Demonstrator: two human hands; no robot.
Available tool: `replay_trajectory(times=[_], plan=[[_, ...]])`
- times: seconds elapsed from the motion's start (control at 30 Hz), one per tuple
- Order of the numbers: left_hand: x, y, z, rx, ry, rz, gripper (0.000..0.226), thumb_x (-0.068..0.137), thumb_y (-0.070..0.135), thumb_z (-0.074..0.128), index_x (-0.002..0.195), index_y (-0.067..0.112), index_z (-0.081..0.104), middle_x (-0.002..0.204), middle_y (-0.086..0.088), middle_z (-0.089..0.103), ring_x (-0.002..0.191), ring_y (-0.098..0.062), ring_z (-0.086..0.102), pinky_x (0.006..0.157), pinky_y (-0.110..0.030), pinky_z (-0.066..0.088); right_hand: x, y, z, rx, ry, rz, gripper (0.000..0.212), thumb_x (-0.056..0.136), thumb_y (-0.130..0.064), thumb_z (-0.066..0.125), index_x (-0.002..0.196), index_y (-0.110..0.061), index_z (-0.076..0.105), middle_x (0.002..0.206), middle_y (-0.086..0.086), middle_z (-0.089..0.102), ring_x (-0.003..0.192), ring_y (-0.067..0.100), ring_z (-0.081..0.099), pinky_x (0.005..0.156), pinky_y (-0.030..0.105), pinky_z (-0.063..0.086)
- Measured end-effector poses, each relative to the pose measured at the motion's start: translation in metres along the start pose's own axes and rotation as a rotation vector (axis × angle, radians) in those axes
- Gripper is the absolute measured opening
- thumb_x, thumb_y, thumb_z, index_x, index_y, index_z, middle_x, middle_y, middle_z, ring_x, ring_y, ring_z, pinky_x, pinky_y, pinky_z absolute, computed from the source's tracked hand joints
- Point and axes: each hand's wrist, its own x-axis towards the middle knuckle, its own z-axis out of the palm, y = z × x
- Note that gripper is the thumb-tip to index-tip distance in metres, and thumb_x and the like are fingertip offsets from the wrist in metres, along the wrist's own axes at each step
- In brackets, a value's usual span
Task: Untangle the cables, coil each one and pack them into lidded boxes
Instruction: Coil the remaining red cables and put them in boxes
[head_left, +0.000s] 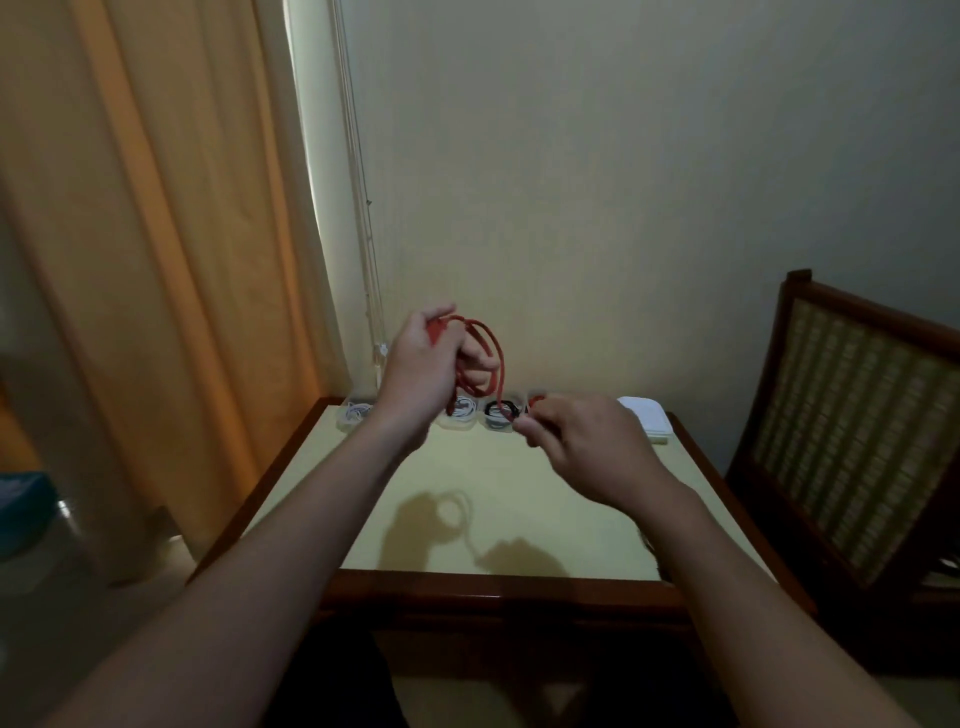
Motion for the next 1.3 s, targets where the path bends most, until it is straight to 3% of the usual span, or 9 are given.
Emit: replay_trajectory(times=[0.13,0.23,0.37,0.5,0.63,0.77,0.87,1.03,1.3], plan=[[-0.014,-0.006,0.011,0.275,-0.154,0.109,0.026,0.104,0.014,0.048,0.131,0.013,0.050,0.073,0.003,0.067,0.056,-0.009,0.062,0.050,-0.016,0.046,0.010,-0.016,-0.008,0.196,0.015,-0.129,0.041,0.097,-0.050,0.044,0.075,-0.023,0.066,0.074,-0.008,0.063,0.072,0.018,0.058,0.063,0.039,0.045],[-0.019,-0.004,0.012,0.348,-0.223,0.108,0.026,0.102,0.011,0.051,0.128,0.014,0.054,0.067,0.010,0.062,0.050,-0.010,0.052,0.048,-0.016,0.042,0.014,-0.018,-0.016,0.292,0.069,-0.177,0.036,0.098,-0.042,0.050,0.078,-0.019,0.069,0.066,-0.013,0.054,0.065,0.008,0.049,0.062,0.035,0.041],[-0.021,0.000,0.013,0.222,-0.316,-0.062,0.025,0.101,0.006,0.046,0.122,0.012,0.059,0.049,0.005,0.049,0.033,-0.011,0.036,0.037,-0.018,0.027,0.012,-0.017,-0.021,0.410,0.284,-0.077,0.025,0.095,-0.034,0.066,0.073,-0.020,0.065,0.060,-0.013,0.052,0.060,0.006,0.047,0.058,0.024,0.034],[-0.022,0.005,0.015,-0.147,-0.392,-0.254,0.016,0.103,0.022,0.052,0.109,0.010,0.060,0.049,0.005,0.028,0.032,-0.004,0.020,0.038,-0.020,0.010,0.018,-0.015,-0.016,0.465,0.337,0.209,0.033,0.096,-0.050,0.062,0.080,-0.021,0.060,0.079,-0.005,0.062,0.074,0.011,0.056,0.067,0.030,0.040],[-0.025,0.008,0.017,-0.369,-0.434,-0.300,0.036,0.097,0.019,0.056,0.129,0.002,0.055,0.049,0.005,0.029,0.029,-0.001,0.019,0.033,-0.018,0.012,0.015,-0.023,-0.010,0.668,0.200,0.292,0.044,0.089,-0.071,0.045,0.075,-0.032,0.059,0.072,-0.017,0.061,0.069,0.000,0.055,0.067,0.027,0.041],[-0.027,0.010,0.019,-0.448,-0.468,-0.313,0.043,0.086,0.017,0.062,0.126,0.004,0.058,0.065,-0.004,0.028,0.029,-0.001,0.022,0.031,-0.016,0.020,0.016,-0.022,-0.012,0.852,0.138,0.332,0.068,0.080,-0.073,0.053,0.082,-0.006,0.064,0.059,-0.010,0.058,0.055,0.007,0.051,0.059,0.029,0.041],[-0.027,0.006,0.015,-0.375,-0.492,-0.320,0.049,0.085,0.026,0.064,0.129,0.005,0.057,0.057,0.003,0.027,0.038,-0.004,0.029,0.041,-0.017,0.027,0.019,-0.014,-0.014,0.915,0.128,0.349,0.070,0.082,-0.069,0.064,0.079,0.000,0.058,0.066,0.000,0.049,0.061,0.014,0.047,0.061,0.032,0.038],[-0.025,-0.002,0.009,-0.231,-0.531,-0.306,0.052,0.090,0.033,0.059,0.137,0.010,0.056,0.060,0.003,0.039,0.051,-0.011,0.046,0.060,-0.023,0.044,0.016,-0.011,-0.016,0.808,0.124,0.340,0.081,0.082,-0.073,0.060,0.086,0.008,0.061,0.069,0.002,0.053,0.063,0.012,0.048,0.060,0.031,0.037],[-0.026,0.004,0.013,-0.341,-0.483,-0.340,0.030,0.102,0.031,0.049,0.117,0.011,0.066,0.050,0.007,0.019,0.034,-0.003,0.018,0.037,-0.019,0.020,0.016,-0.019,-0.013,0.833,0.116,0.288,0.072,0.085,-0.069,0.054,0.083,0.003,0.059,0.061,-0.001,0.050,0.055,0.012,0.043,0.055,0.031,0.034]])
